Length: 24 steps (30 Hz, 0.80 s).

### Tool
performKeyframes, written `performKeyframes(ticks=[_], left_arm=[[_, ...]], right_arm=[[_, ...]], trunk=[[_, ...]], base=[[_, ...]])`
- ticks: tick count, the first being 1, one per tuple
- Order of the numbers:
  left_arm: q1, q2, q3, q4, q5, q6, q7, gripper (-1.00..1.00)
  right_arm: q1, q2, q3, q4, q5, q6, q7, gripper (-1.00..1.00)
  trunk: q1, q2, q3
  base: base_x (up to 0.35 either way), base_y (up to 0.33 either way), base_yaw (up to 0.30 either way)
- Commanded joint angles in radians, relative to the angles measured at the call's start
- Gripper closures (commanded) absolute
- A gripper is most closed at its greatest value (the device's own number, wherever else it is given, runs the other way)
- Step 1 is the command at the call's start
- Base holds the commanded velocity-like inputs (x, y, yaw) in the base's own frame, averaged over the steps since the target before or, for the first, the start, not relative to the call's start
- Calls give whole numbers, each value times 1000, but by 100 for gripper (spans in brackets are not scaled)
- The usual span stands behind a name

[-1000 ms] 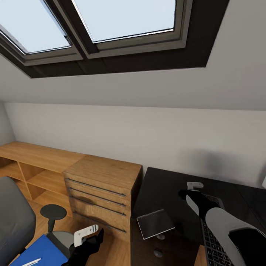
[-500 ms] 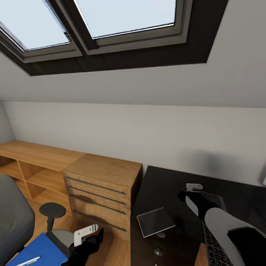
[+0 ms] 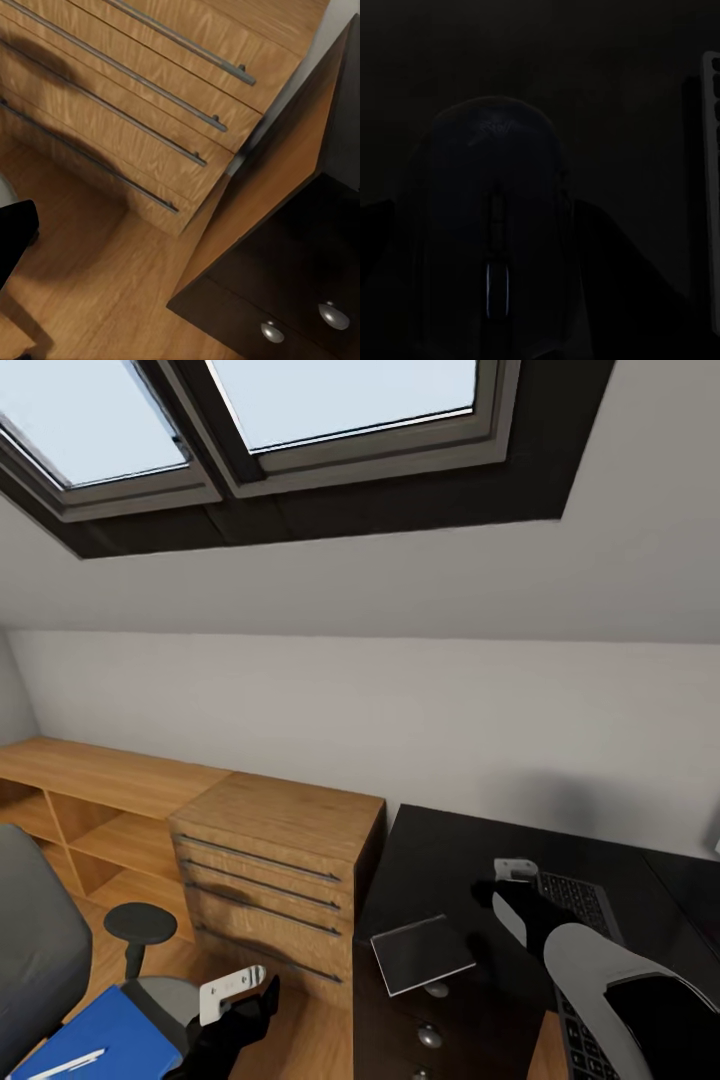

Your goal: In the bedroom, organize the workspace by keeping the computer under the desk, ensuring the monitor is on the desk, placing the keyboard on the desk next to the monitor, placing the mouse on the desk next to the keyboard, moving the folder from the swivel chair onto the desk next to the mouse, stacking the notebook on top of the folder with the pen on top of the notebook, and positioning the swivel chair next to the desk.

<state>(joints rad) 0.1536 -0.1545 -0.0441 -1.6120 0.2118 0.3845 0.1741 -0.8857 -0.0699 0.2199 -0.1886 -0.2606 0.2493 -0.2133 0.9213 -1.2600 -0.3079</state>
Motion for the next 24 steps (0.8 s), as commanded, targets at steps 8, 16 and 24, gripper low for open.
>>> performKeyframes(ticks=[8,16,24], left_arm=[[0,1,1,-3,11,4,8,-100],[0,1,1,-3,11,4,8,-100],[0,1,2,-4,11,3,8,-100]], right_arm=[[0,-4,7,4,-15,7,-7,100],[0,-7,7,3,-17,5,-8,100],[0,-8,7,2,-17,-3,-9,100]], trunk=[[31,-57,-26],[62,-113,-51],[92,-169,-76]], base=[[0,0,0],[0,0,0],[0,0,0]])
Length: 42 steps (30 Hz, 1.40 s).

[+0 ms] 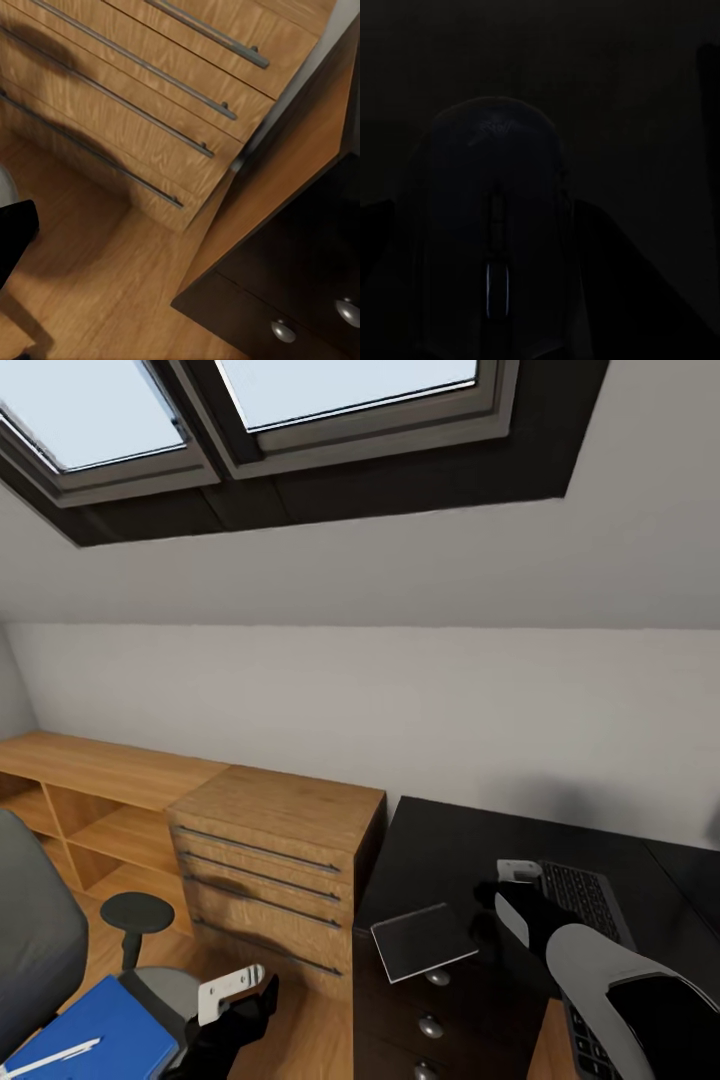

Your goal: In the bedroom, organize the workspace by keeping the computer under the desk, ensuring the monitor is on the desk, placing the keyboard on the desk next to the monitor, placing the mouse on the desk next to the keyboard, moving the folder from the swivel chair onto the desk next to the mouse, stacking the notebook on top of the folder with the pen on top of the notebook, and positioning the swivel chair next to the desk.

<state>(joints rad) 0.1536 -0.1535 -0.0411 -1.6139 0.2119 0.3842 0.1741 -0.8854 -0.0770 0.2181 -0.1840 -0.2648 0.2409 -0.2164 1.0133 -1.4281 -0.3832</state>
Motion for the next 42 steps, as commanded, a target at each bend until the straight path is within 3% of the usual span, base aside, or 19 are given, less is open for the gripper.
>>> performKeyframes(ticks=[1,6,33,34,42], left_arm=[[0,0,-1,-2,11,3,8,-100],[0,0,-2,-2,11,3,8,-100],[0,0,-2,-1,11,4,8,-100],[0,0,-2,-2,11,4,8,-100],[0,0,-2,-1,11,4,8,-100]], right_arm=[[-1,-1,8,-3,-13,5,-6,100],[0,-3,9,-3,-13,5,-7,100],[-1,-1,10,-3,-11,6,-8,100],[-1,-1,10,-3,-11,6,-7,-100],[0,-1,10,-3,-11,6,-5,-100]], trunk=[[4,-8,-4],[23,-43,-20],[23,-43,-20],[23,-43,-20],[23,-43,-20]], base=[[0,0,0],[0,0,0],[0,0,0],[0,0,0],[0,0,0]])
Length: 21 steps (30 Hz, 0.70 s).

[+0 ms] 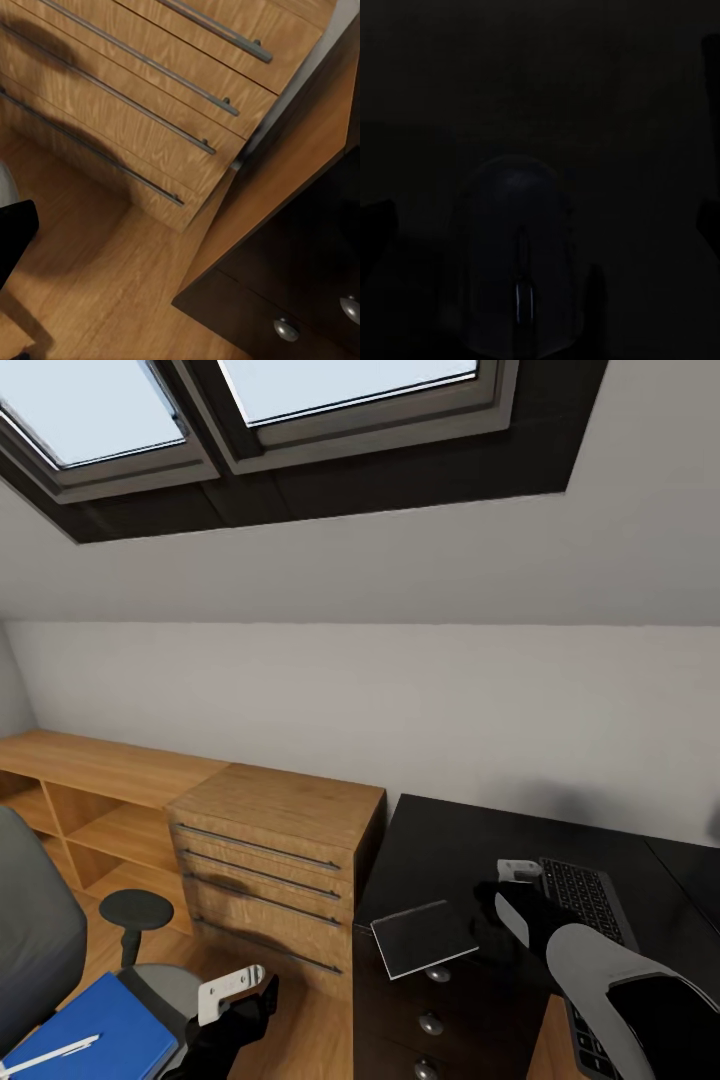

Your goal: In the bedroom, organize the workspace by keeping the computer under the desk, ensuring the monitor is on the desk, placing the keyboard on the desk next to the monitor, placing the mouse on the desk next to the keyboard, moving the folder from the swivel chair onto the desk next to the mouse, stacking the notebook on top of the folder with the pen on top of the notebook, and positioning the swivel chair next to the desk.

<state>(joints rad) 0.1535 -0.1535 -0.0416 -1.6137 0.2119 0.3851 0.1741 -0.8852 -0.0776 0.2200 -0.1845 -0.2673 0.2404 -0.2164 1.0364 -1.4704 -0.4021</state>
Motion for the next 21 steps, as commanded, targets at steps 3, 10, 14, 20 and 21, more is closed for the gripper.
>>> performKeyframes(ticks=[3,10,14,20,21], left_arm=[[0,0,0,-2,11,4,8,-100],[0,0,0,-2,11,4,8,-100],[0,0,0,-2,11,4,8,-100],[0,0,0,-2,11,4,8,-100],[0,1,1,-2,11,4,8,-100]], right_arm=[[-1,-1,9,-3,-9,7,-4,-100],[-1,1,9,-2,-10,6,-3,-100],[-1,0,8,-7,-9,5,-5,-100],[-1,0,7,-21,-10,7,-7,-100],[-1,-1,7,-26,-10,8,-7,-100]], trunk=[[0,-1,-1],[0,-1,-1],[0,-1,-1],[0,-1,-1],[0,-1,-1]], base=[[0,0,0],[0,0,0],[0,0,0],[0,0,0],[0,0,0]])
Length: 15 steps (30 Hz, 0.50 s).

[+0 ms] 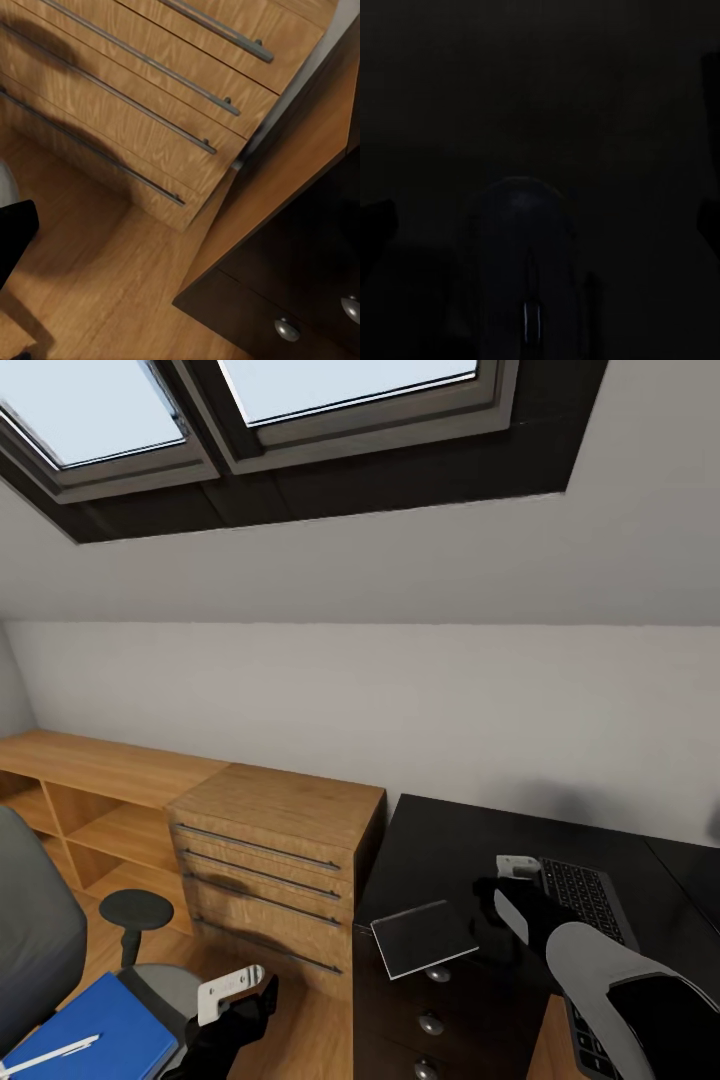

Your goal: In the bedroom, organize the workspace by keeping the computer under the desk, ensuring the monitor is on the desk, placing the keyboard on the desk next to the monitor, placing the mouse on the desk next to the keyboard, moving the folder from the swivel chair onto the desk next to the mouse, stacking the notebook on top of the folder with the pen on top of the notebook, and positioning the swivel chair next to the desk.

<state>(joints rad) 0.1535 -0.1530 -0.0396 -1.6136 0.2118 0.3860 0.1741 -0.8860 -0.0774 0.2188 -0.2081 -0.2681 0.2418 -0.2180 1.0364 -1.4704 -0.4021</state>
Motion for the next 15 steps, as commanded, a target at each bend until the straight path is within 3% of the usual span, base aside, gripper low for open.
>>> performKeyframes(ticks=[1,15], left_arm=[[0,0,-1,-2,11,4,8,-100],[0,1,0,1,9,2,8,-100]], right_arm=[[0,-1,8,-16,-9,9,-6,-100],[10,-2,7,-155,-10,47,-8,-100]], trunk=[[0,-1,-1],[0,-1,-1]], base=[[0,0,0],[0,0,0]])
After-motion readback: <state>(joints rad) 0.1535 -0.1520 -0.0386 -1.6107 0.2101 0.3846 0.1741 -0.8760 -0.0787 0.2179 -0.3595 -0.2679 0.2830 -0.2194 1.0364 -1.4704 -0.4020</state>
